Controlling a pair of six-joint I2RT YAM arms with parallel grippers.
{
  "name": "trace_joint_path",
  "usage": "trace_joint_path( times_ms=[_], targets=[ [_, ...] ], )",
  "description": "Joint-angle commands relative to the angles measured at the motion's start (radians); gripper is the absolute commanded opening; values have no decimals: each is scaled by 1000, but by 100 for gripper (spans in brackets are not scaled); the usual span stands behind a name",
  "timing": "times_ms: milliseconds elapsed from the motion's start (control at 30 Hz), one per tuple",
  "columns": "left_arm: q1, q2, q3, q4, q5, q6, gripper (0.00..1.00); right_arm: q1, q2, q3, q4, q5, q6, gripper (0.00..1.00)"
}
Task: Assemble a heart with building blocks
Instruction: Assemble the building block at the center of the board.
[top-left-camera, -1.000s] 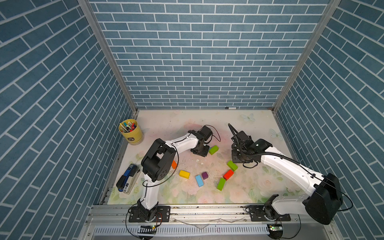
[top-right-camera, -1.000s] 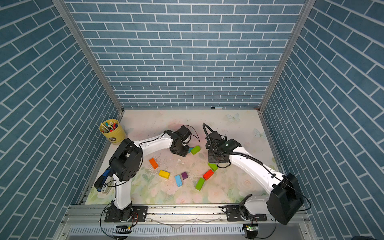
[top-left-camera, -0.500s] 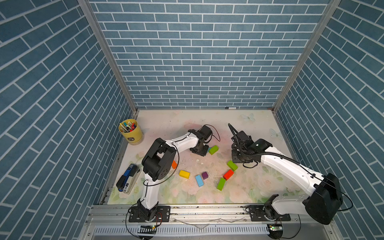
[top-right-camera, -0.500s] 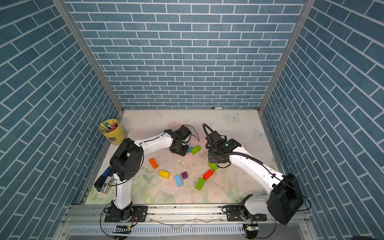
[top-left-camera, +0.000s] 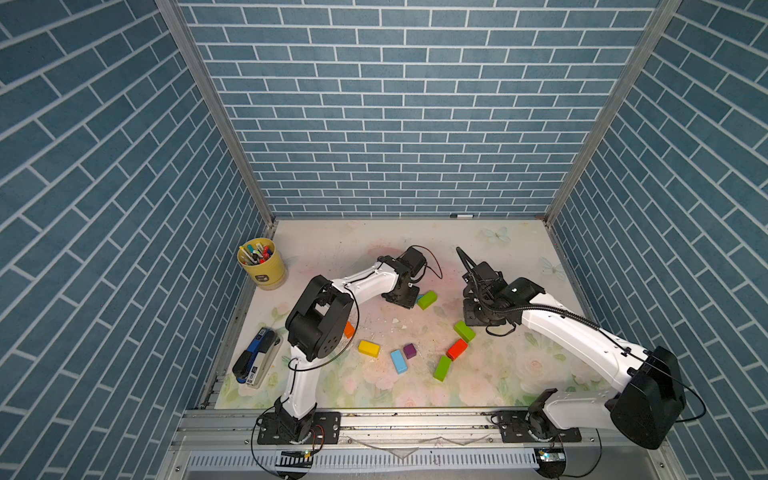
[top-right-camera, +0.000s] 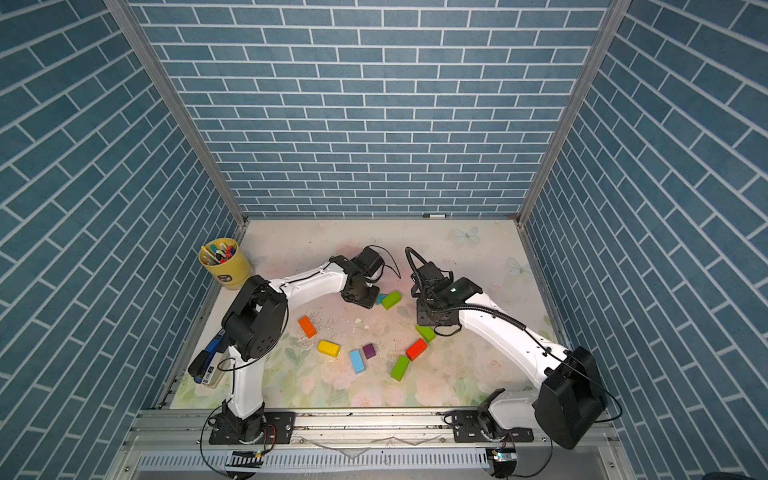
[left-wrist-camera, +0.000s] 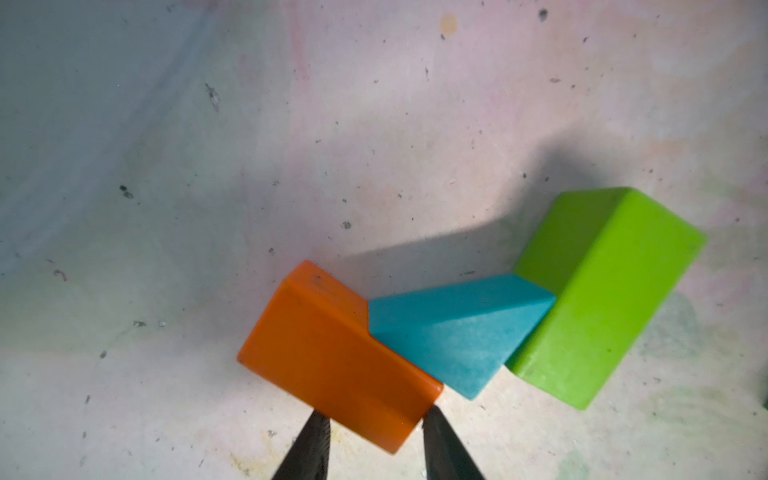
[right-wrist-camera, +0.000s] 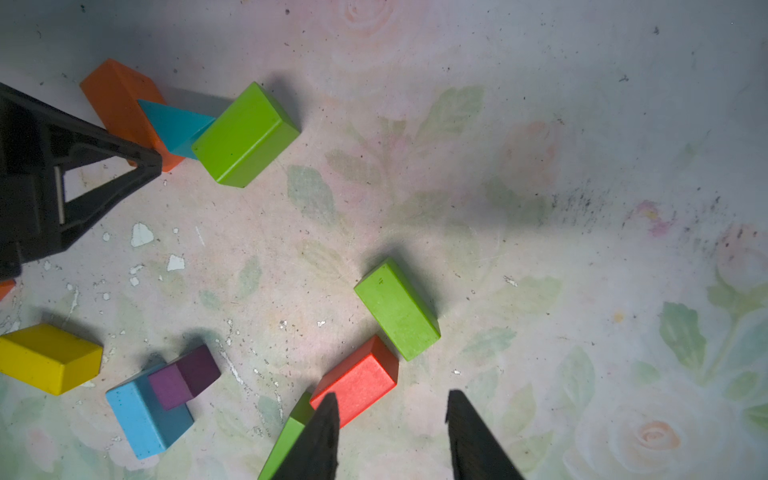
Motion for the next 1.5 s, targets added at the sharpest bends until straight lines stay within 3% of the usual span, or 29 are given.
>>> trace_joint_path(
  times_ms=[0,800,1000,1133,1467],
  targets=[
    [5,-2,0,-19,-20,6,40,0,-17,13,-37,14,32,45],
    [17,-34,-25,0,-29,-20,46,18,57,50,11,-38,2,46],
    [18,-150,-80,-19,-53,-68,49,34,217,108,130,-115,-16,46],
    [25,-242,-124,-60,-74,-134,50,35,335,169,214,-193,-29,58],
    [120,-500,-341,-68,-13,-234,51,35,543,290,292,-272,-22,66]
  ],
)
